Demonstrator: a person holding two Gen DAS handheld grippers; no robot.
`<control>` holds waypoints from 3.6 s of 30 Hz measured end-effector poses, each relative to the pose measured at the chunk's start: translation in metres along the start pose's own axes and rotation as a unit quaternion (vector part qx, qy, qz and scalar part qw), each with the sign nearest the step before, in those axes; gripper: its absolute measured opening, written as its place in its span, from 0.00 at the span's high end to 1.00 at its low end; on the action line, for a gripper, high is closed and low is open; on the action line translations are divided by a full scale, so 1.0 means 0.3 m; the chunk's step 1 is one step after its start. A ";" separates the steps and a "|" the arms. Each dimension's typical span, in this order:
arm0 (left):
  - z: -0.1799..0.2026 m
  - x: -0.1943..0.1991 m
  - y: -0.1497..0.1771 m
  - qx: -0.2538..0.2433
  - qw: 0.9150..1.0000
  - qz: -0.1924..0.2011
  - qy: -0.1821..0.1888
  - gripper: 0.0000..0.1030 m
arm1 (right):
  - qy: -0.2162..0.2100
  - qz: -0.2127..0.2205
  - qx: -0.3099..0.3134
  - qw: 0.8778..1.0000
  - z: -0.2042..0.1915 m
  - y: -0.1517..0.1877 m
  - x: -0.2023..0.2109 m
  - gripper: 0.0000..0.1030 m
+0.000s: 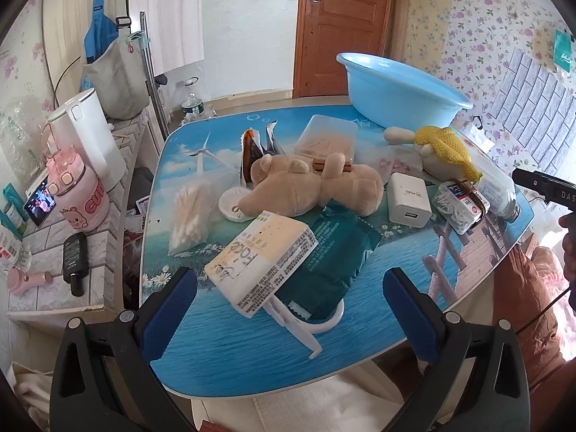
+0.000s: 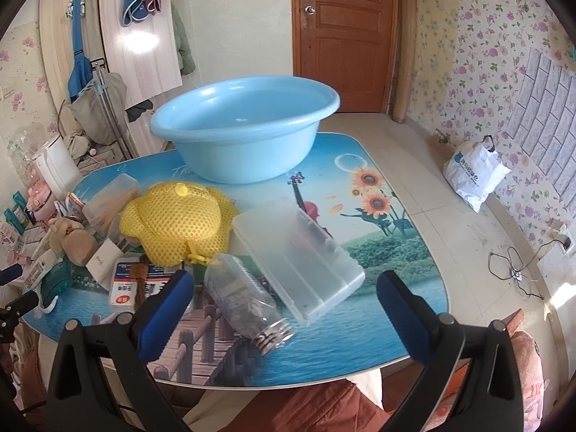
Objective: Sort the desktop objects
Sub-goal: 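Move the left tool to the 'Face' tissue pack while the right tool approaches the clear plastic box, then grasp the tissue pack with the left tool while the right tool grasps the clear box, then carry both items to the blue basin and open both tools to drop them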
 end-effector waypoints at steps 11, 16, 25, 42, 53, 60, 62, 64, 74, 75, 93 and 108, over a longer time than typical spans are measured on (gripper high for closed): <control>-0.005 -0.035 -0.006 -0.024 1.000 -0.004 -0.020 0.00 | 0.013 -0.007 -0.015 1.000 0.082 0.003 -0.020 0.03; -0.063 -0.023 -0.021 0.001 1.000 0.005 -0.012 0.00 | 0.008 -0.002 -0.010 1.000 0.102 -0.024 -0.039 0.03; -0.091 -0.092 -0.007 0.000 1.000 -0.014 0.016 0.33 | 0.010 -0.038 0.012 0.999 0.110 -0.021 -0.140 0.03; -0.064 -0.009 -0.066 -0.002 0.999 0.016 0.029 0.44 | -0.030 -0.055 0.009 0.998 0.089 -0.026 -0.140 0.34; -0.041 -0.081 -0.030 -0.022 1.000 -0.021 0.008 0.42 | -0.009 -0.064 0.010 0.998 0.125 -0.006 -0.135 0.34; -0.063 -0.126 -0.035 -0.003 1.000 -0.016 0.012 0.39 | -0.012 -0.075 0.017 0.997 0.110 0.002 -0.165 0.34; -0.063 -0.129 -0.040 0.002 1.000 -0.016 0.021 0.52 | -0.010 -0.078 0.021 0.997 0.105 0.006 -0.174 0.33; -0.056 -0.116 -0.047 0.001 1.000 -0.013 0.027 0.56 | -0.014 -0.080 0.020 0.997 0.105 0.010 -0.176 0.35; -0.025 0.055 -0.150 0.000 0.999 0.031 0.016 0.59 | -0.045 -0.035 -0.012 0.998 0.096 -0.074 -0.035 0.41; -0.015 0.073 -0.167 -0.003 0.999 0.034 0.019 0.59 | -0.049 -0.031 -0.012 0.998 0.090 -0.086 -0.016 0.41; 0.174 0.069 -0.525 -0.033 0.997 0.060 0.037 0.59 | -0.076 0.055 0.003 0.996 0.136 -0.333 0.160 0.41; 0.287 -0.211 -0.785 -0.070 0.994 0.046 0.068 0.59 | -0.167 0.031 0.030 0.985 -0.058 -0.507 0.009 0.41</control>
Point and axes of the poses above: each gripper's, at about its wrist camera, not at the fingertips, and x roughly against the way its jaws point, z to its right, y to its underside, the point moved 8 cm from there along -x, roughly the way its jaws point, and after that the axes turned 9 degrees about -x, right-handed, at the moved point
